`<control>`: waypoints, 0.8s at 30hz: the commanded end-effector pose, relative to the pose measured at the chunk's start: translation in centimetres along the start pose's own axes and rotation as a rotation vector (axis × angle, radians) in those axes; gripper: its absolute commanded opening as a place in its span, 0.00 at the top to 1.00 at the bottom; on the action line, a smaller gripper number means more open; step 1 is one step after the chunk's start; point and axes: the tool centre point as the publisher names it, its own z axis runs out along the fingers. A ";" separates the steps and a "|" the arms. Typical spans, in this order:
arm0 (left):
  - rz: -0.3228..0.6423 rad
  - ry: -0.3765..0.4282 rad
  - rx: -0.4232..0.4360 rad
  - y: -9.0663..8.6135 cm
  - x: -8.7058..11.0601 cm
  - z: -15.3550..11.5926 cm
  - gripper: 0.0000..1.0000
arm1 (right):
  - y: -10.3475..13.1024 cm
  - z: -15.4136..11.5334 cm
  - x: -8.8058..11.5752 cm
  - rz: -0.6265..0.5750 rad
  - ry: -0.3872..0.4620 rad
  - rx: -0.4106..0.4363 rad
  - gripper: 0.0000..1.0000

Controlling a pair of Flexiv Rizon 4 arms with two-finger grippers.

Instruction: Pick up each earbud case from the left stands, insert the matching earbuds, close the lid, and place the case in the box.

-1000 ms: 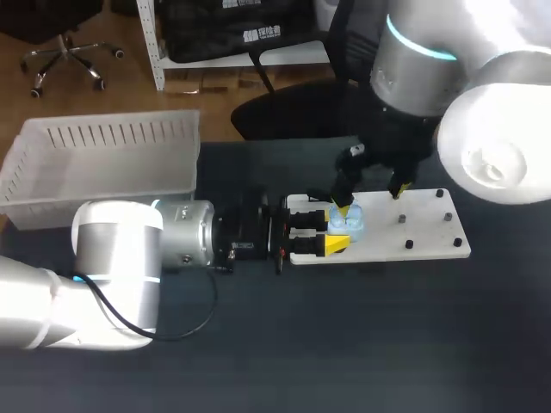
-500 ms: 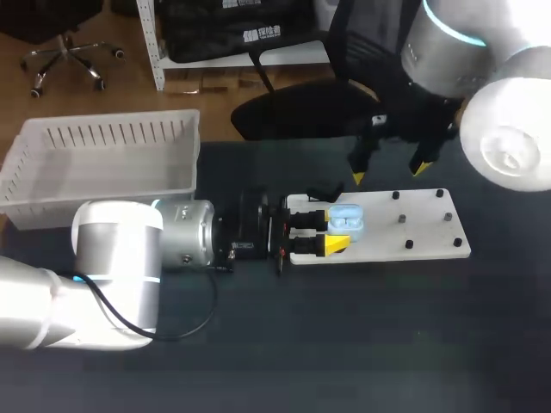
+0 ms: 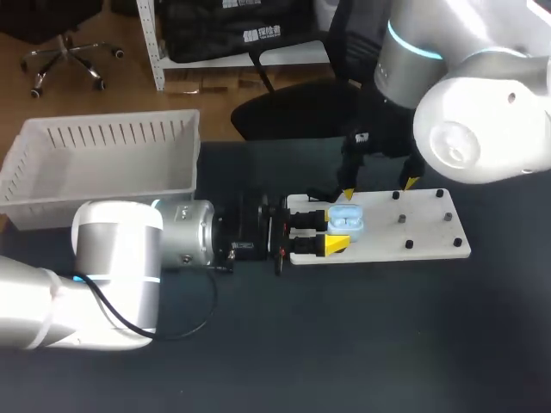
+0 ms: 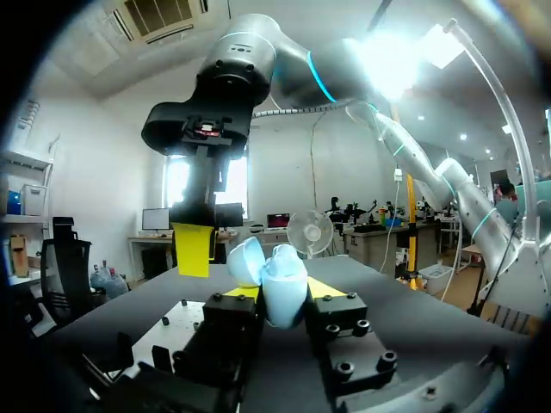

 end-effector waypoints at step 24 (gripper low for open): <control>0.000 0.042 -0.071 0.5 0.1 -3.2 1.00 | -3.5 -5.8 2.9 0.167 -0.245 0.035 0.00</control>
